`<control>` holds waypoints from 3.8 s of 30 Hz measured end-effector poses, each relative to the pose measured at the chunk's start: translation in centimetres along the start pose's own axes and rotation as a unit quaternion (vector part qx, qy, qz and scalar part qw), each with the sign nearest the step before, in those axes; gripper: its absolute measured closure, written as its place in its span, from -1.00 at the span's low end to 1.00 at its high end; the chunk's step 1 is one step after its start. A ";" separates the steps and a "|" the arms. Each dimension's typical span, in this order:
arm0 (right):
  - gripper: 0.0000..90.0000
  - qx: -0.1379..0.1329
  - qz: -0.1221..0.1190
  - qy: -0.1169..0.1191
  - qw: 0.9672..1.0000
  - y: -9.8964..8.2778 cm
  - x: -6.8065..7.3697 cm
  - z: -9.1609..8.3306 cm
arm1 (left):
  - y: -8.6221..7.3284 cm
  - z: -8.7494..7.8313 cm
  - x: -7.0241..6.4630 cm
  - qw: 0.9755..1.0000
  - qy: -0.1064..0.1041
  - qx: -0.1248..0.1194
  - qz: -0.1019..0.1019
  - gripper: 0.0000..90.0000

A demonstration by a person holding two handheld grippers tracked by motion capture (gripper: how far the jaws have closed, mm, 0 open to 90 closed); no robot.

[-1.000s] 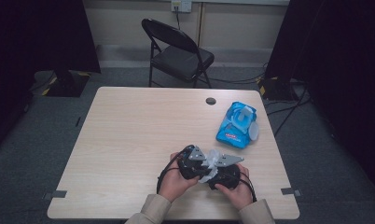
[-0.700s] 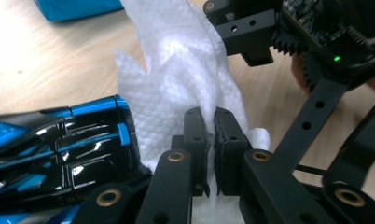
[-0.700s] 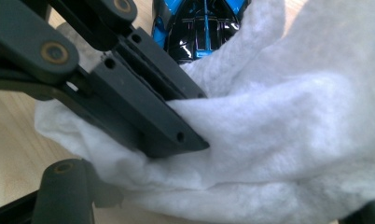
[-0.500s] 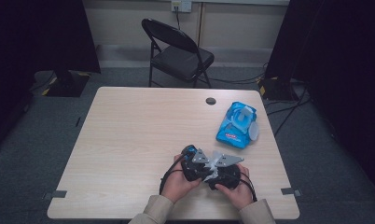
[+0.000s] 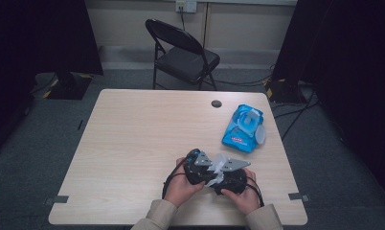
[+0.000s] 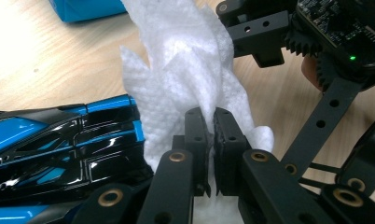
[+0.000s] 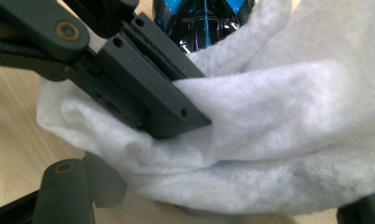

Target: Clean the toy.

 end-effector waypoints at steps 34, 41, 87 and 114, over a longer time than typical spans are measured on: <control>-0.42 0.000 0.000 0.000 1.000 0.0 0.0 0.0 | -1.6 -4.3 4.7 0.997 0.063 -0.016 -0.040 0.90; -0.42 0.000 0.000 0.000 1.000 0.0 0.0 0.0 | -1.8 -4.9 5.6 0.996 0.079 -0.009 -0.041 0.90; -0.42 -0.001 -0.001 0.001 1.000 0.0 0.0 0.0 | 2.3 -3.1 2.3 0.999 0.028 -0.031 -0.031 0.91; -0.42 -0.001 -0.001 0.001 1.000 -0.1 0.0 -0.1 | 1.8 1.7 0.9 1.000 0.023 0.006 0.004 0.90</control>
Point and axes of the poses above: each handheld gripper's, and its own axes: z roughly forward along the jaws, y roughly out of its top, x roughly to its left, the point moved 3 cm from there along z, roughly forward along the jaws, and after that the axes turned 5 degrees about -y, right-handed, at the moved point
